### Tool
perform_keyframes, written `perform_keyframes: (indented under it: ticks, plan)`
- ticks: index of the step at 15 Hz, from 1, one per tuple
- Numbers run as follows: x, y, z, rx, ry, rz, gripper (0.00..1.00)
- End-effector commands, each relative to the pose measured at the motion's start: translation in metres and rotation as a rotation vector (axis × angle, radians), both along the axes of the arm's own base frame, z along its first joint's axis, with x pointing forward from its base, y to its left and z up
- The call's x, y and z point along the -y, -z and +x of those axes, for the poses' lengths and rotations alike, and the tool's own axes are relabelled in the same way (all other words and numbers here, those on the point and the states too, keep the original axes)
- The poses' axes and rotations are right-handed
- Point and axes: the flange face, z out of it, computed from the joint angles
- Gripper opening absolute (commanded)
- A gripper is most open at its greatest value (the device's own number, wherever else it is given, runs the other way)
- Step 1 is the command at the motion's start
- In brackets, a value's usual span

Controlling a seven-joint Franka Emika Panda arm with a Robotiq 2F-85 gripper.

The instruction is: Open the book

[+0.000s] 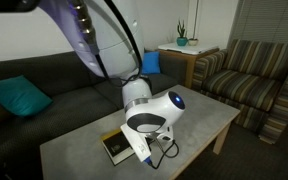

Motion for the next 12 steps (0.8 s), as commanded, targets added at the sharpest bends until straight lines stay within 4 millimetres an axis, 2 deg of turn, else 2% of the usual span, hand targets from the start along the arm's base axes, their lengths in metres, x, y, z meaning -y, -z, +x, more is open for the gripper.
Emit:
perform_keyframes:
  ticks: [1,12]
  plan:
    - [-0.003,-0.021,0.007,0.016,-0.044,0.026,0.00]
    - [-0.023,-0.047,0.020,0.060,-0.167,0.092,0.00]
